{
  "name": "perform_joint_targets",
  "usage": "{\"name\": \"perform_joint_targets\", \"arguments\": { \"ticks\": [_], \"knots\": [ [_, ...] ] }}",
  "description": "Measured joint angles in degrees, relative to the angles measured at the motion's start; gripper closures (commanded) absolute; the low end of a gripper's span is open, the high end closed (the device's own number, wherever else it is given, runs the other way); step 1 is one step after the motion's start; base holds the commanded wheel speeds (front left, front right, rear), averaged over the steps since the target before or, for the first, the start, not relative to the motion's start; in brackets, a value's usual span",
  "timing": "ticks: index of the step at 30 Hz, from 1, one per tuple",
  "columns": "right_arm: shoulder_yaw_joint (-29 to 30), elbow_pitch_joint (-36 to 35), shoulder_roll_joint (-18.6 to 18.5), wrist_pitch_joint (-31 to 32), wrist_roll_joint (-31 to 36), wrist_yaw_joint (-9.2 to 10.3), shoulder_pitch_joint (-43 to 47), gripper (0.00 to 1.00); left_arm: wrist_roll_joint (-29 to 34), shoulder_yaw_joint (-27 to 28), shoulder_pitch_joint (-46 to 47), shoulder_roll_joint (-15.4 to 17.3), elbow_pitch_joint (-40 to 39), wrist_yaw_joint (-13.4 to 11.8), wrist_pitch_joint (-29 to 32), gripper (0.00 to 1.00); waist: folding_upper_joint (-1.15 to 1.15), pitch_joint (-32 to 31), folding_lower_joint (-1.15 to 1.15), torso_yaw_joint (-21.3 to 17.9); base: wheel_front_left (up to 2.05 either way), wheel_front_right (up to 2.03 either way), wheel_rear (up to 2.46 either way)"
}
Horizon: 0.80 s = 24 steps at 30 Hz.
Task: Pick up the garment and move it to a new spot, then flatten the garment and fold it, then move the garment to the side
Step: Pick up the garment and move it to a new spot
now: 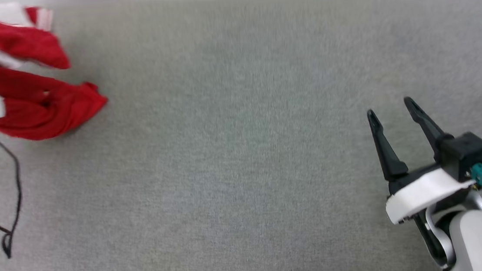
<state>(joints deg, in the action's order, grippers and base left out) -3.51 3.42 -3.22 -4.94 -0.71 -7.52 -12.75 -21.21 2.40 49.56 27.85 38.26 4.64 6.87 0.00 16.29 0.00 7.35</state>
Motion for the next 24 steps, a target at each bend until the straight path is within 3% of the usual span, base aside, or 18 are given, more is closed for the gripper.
{"name": "perform_joint_targets", "arguments": {
  "ticks": [6, 12, 20, 24],
  "knots": [
    [1.44, 0.12, 0.15, 0.42, -1.36, 0.0, 3.81, 0.0, 1.42, -4.26, -3.28, -5.65, -2.5, 0.48, -5.02, 1.0, 0.0, -6.77, -0.01, -1.29, 0.0, 0.0, 0.0],
    [2.04, -0.45, 0.26, 1.37, -2.72, 0.0, 7.67, 0.0, 1.08, -8.76, -8.47, -11.95, -7.95, 1.41, -8.25, 1.0, 0.0, -11.05, -0.01, -5.28, 0.0, 0.0, 0.0],
    [2.74, -2.27, 0.27, 2.78, -3.41, 0.0, 10.14, 0.0, -0.11, -17.4, -16.04, -20.72, -16.83, 2.22, -9.06, 1.0, 0.0, -12.88, -0.01, -11.94, 0.0, 0.0, 0.0],
    [2.82, -3.05, 0.26, 2.97, -3.88, 0.0, 10.57, 0.0, -0.31, -22.79, -21.06, -22.58, -17.97, 2.41, -8.13, 1.0, 0.0, -12.01, -0.01, -14.08, 0.0, 0.0, 0.0]
  ]
}}
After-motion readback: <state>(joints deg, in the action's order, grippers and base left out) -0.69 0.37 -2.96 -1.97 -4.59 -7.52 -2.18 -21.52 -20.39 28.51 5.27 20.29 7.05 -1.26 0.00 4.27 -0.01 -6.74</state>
